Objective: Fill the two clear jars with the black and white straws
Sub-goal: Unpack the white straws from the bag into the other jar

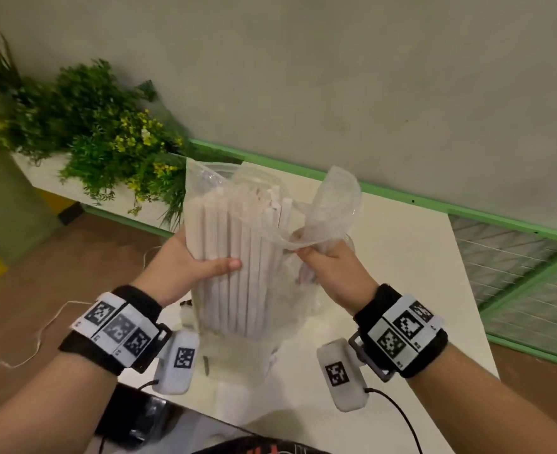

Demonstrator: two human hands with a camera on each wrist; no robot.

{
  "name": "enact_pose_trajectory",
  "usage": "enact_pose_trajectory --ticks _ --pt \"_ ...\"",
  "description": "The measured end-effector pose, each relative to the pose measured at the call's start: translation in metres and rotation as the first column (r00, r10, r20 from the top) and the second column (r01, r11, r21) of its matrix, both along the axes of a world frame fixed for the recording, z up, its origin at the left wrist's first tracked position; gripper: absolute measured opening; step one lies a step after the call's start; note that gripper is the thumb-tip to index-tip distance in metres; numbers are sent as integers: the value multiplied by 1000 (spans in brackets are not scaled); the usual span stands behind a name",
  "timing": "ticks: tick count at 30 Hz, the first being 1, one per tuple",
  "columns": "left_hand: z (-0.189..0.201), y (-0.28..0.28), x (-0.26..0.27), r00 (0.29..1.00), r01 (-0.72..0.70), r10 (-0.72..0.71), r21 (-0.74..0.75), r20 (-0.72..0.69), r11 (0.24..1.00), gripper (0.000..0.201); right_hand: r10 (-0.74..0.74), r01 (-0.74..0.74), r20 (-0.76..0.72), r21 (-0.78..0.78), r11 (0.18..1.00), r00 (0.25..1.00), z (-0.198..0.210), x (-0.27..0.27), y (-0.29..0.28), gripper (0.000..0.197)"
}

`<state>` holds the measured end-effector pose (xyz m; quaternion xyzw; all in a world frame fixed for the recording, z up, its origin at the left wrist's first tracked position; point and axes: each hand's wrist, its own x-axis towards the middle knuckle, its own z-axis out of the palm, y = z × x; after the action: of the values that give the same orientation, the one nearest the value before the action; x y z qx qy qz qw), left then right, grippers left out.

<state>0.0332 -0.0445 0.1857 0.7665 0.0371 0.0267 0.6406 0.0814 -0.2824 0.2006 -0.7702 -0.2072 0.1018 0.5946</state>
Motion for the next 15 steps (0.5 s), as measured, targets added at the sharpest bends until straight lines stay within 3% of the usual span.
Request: enact_pose_trajectory --ticks 4,8,11,13,15 --pt "-31 17 4 997 7 -4 38 -80 999 78 58 -62 -47 -78 995 997 -29 -2 18 5" --pt "-77 29 5 973 45 -42 10 -225 999 92 93 -143 -185 -277 950 978 -66 -7 30 30" --pt "-99 29 8 962 54 -53 -6 -266 999 87 12 -83 -228 -303 949 974 -87 -9 35 21" --pt "-99 28 16 968 51 -48 6 -248 999 74 -76 29 -161 -278 960 984 -95 -7 39 27" --pt "-97 30 24 973 54 -57 -19 -225 998 76 -151 128 -124 -176 976 981 -96 -5 40 35"
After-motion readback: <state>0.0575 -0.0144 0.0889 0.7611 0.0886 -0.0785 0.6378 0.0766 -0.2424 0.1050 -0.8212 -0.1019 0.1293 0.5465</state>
